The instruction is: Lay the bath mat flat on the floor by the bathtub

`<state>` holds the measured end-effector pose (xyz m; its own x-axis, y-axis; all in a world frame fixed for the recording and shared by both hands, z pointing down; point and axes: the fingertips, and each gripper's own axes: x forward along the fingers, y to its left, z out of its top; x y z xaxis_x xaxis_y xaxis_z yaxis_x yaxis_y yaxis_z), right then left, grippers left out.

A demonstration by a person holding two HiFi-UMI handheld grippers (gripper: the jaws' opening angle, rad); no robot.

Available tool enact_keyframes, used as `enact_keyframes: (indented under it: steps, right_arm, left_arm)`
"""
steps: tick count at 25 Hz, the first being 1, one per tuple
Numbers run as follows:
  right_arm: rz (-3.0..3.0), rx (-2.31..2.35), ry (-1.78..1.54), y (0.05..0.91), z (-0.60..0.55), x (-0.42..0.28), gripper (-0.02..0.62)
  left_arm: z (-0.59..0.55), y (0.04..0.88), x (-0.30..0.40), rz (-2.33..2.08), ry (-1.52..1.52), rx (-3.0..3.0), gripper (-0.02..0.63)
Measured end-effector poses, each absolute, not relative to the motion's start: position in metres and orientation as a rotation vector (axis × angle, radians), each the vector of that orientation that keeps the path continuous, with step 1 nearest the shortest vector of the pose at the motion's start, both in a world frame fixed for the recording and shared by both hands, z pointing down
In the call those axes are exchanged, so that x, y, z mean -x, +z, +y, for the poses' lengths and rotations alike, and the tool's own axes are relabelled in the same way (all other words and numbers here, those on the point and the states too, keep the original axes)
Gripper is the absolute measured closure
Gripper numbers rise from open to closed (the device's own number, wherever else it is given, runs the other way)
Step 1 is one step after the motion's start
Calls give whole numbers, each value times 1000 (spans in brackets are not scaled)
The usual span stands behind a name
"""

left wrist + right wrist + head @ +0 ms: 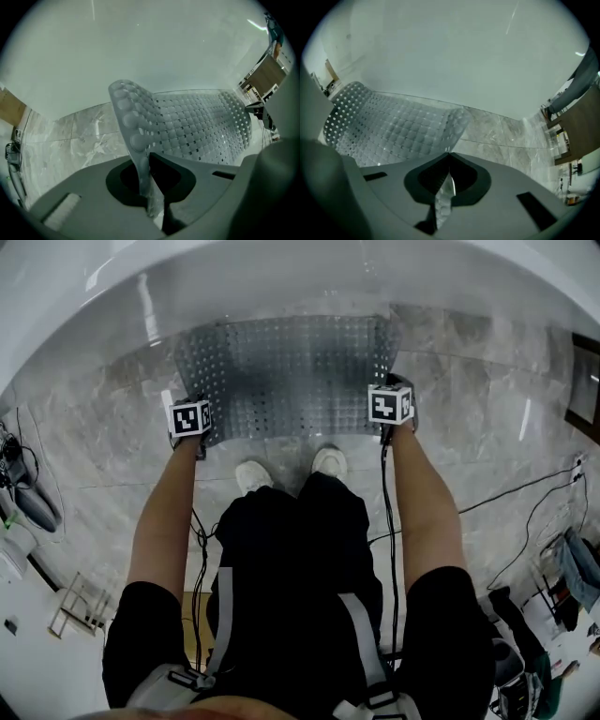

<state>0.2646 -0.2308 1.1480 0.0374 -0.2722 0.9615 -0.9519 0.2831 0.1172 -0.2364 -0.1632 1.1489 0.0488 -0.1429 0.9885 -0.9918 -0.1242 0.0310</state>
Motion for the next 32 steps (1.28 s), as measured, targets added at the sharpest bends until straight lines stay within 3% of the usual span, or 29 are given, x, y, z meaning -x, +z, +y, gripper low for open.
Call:
enact_keyframes:
  steps: [8,13,14,16,18,23,25,28,29,32]
  right_arm:
    - [-1311,-1286,829,1204,-238,-324,584]
    - [-1255,-1314,785,1216,-240,-335,580]
    - [-1254,-1333,763,1215,-241,-337,557]
    - [-1259,-1351,763,1208,-240,-336,438]
    - [-1268,-1362,798,1191,-236,-328,425]
    - [-1447,-1350,850,1106,-228,-280,426]
    - [-1523,-1313,846,1061,-224,-257,438]
    - [-1578,-1316,868,985,-216,-231,513]
    - [-1597,-1330,873,957,-214,-223,539]
    - [-1681,-1388,893,873,-212,-197,582]
  left_arm:
    - [-154,1209,279,-1163,1206,-1334,570]
    - [-152,1219,288,-1176,1151,-1319,504]
    - [-151,1219,291,-1188,1149,-1308,481]
    - [-147,1215,297,-1209,1153,-1276,402]
    - [-142,1202,303,-1218,1175,-1262,350]
    - [-142,1115,275,-1246,1153,-1436,351]
    - [-143,1068,252,-1257,1077,-1511,368]
    - [-148,985,224,-1298,1029,-1611,551]
    - [-151,957,216,-1316,1014,-1639,580]
    - [-163,870,195,-1361,923,-1707,601]
